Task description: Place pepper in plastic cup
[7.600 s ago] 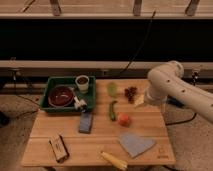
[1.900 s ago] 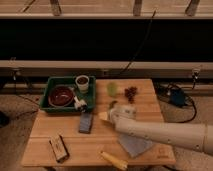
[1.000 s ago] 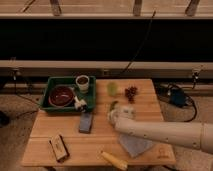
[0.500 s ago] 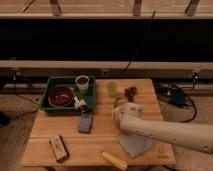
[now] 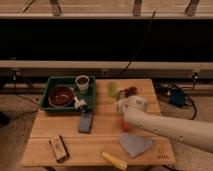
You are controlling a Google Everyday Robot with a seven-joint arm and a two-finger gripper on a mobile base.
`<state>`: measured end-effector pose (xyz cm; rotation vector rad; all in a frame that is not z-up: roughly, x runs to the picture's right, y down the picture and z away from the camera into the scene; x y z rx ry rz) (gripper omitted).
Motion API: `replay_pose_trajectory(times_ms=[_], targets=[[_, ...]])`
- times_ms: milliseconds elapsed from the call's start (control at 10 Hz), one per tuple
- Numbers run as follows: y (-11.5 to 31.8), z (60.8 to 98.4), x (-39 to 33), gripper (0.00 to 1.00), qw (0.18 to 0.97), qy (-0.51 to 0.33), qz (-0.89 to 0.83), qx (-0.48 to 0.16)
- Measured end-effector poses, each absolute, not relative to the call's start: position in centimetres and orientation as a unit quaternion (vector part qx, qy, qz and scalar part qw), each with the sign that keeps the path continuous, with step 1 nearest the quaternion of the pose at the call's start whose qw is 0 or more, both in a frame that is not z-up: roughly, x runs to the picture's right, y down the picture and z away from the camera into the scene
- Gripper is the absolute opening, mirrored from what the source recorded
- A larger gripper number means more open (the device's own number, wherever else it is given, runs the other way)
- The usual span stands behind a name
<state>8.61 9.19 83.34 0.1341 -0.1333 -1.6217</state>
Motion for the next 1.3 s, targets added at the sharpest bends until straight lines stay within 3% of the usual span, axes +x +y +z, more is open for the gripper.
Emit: replay_pose_trajectory(times_ms=[900, 1300], targets=[[3.0, 85.8, 5.9, 0.02, 0.698, -0.048, -0.709, 0.085], [1.5, 87.3, 3.0, 0.41, 0.691, -0.053, -0.715, 0.091]])
